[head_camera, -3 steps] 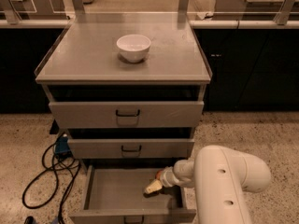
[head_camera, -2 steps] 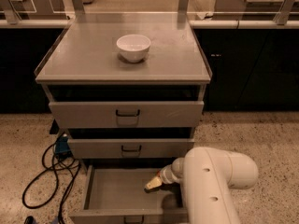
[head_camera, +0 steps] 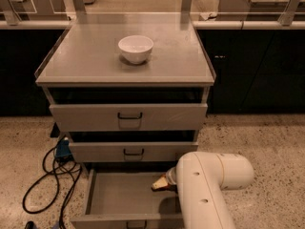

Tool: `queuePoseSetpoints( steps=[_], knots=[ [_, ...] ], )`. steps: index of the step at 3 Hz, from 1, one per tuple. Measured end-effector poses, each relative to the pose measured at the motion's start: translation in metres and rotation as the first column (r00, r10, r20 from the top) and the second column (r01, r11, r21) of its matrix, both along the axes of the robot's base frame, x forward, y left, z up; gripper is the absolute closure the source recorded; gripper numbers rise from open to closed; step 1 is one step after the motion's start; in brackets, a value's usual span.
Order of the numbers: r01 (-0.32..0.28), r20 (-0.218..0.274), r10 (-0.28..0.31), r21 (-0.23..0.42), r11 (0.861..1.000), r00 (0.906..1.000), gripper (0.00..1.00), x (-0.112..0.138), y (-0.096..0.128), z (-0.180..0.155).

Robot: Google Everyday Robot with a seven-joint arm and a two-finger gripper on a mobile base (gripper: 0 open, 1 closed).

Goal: Pick apple from bottom drawer and place on counter

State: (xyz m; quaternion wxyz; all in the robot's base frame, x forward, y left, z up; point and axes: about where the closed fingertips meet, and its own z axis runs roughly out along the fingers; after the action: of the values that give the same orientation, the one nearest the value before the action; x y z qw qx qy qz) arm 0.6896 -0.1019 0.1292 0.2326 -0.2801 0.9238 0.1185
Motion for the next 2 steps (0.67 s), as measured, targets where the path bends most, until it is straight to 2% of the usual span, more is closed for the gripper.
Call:
queuePoseSetpoints(
  steps=[1,2],
  knots=[
    [0.0,0.0,0.0,0.0,1.0,1.0,0.19,0.0,0.0,0.0],
    [0.0,0.0,0.0,0.0,1.0,1.0,0.42,0.0,0.0,0.0]
  ],
)
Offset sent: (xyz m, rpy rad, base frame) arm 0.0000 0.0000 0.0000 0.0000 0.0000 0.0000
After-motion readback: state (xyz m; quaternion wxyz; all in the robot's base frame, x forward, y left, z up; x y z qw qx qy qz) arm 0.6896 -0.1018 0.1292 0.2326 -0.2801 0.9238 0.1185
